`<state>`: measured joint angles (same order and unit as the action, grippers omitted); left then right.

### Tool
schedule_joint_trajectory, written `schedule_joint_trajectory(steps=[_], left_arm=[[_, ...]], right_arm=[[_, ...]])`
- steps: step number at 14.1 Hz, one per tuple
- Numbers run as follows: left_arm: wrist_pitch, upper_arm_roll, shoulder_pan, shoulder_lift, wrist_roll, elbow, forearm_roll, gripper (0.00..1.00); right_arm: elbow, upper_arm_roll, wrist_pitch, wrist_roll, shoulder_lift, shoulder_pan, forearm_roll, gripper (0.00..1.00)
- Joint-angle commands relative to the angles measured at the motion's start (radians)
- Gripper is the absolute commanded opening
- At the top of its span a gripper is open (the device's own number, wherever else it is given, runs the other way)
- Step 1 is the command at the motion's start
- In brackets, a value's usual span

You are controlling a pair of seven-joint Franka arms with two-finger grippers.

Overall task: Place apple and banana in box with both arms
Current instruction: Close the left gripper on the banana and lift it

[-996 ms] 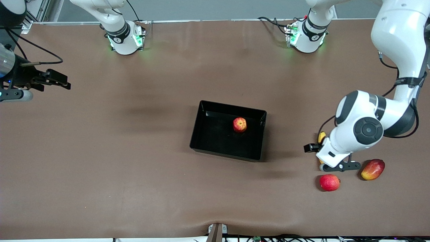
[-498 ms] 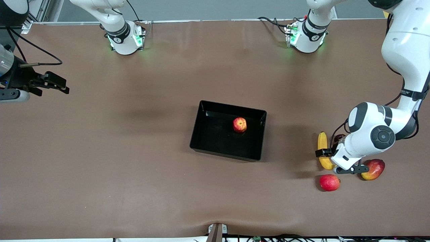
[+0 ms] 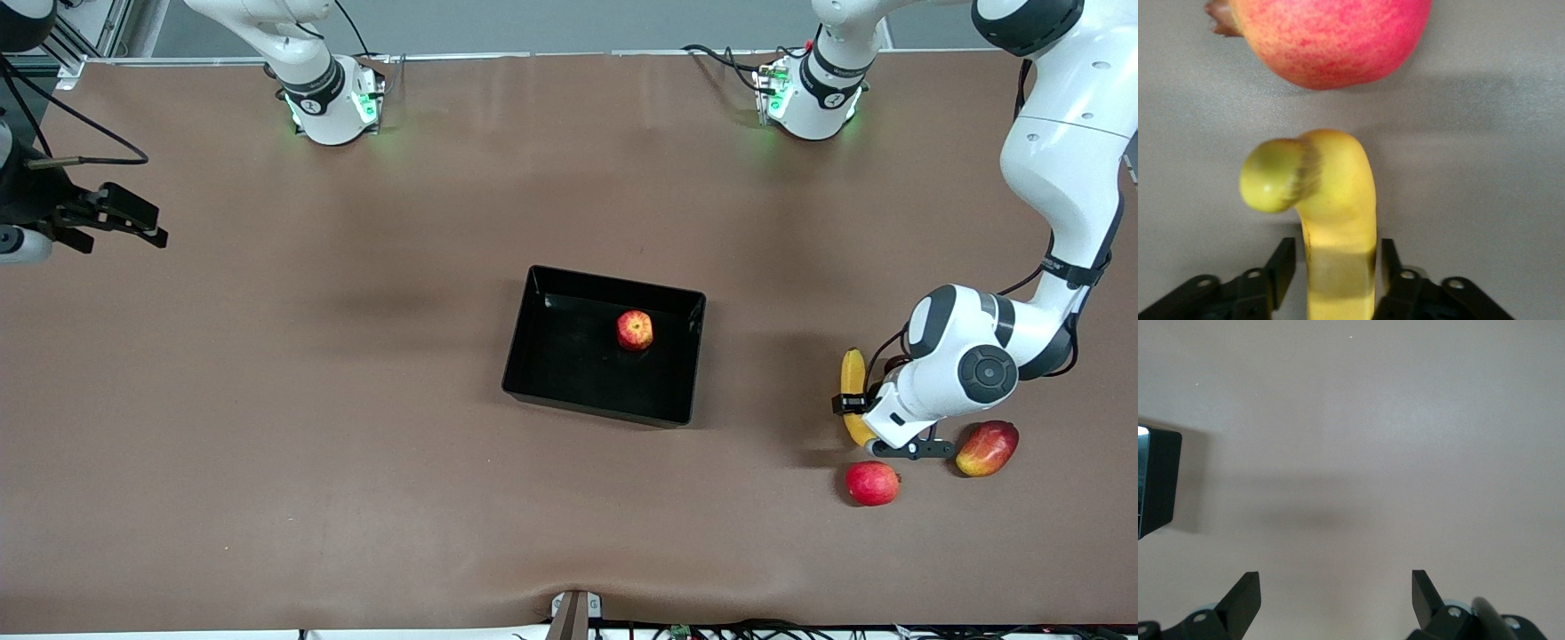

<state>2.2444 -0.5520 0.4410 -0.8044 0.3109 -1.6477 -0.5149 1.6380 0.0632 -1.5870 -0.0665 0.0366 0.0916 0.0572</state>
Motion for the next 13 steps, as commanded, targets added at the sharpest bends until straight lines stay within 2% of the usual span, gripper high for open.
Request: schedule_joint_trajectory(steps=[1, 3, 5, 7, 10, 11, 13], left_arm=[[0.001, -0.003, 0.004, 0.025, -0.007, -0.004, -0.020, 0.00], [-0.026, -0.040, 0.001, 0.060, 0.008, -0.004, -0.010, 0.00], [-0.122, -0.109, 0.002, 0.106, 0.045, 0.005, -0.005, 0.00], [-0.179, -0.184, 0.001, 0.161, 0.095, 0.009, -0.004, 0.00], [-0.264, -0.310, -0.018, 0.174, 0.203, 0.067, -0.004, 0.00], [-0.270, -0.336, -0.039, 0.168, 0.233, 0.086, -0.004, 0.00], [-0.270, -0.339, -0.118, 0.166, 0.296, 0.130, 0.015, 0.00]], right_arm=[[-0.049, 0.001, 0.018, 0.002, -0.001, 0.002, -0.003, 1.00], [-0.063, 0.001, 0.022, 0.007, -0.004, -0.004, -0.013, 1.00], [-0.064, 0.000, 0.085, 0.005, 0.002, 0.002, -0.013, 1.00], [-0.066, -0.002, 0.085, 0.005, -0.001, 0.008, -0.002, 1.00], [-0.066, -0.002, 0.090, 0.007, -0.004, 0.014, 0.000, 1.00], [-0.066, -0.002, 0.088, 0.007, -0.004, 0.014, 0.000, 1.00], [-0.066, -0.002, 0.088, 0.008, -0.003, 0.011, 0.001, 1.00]])
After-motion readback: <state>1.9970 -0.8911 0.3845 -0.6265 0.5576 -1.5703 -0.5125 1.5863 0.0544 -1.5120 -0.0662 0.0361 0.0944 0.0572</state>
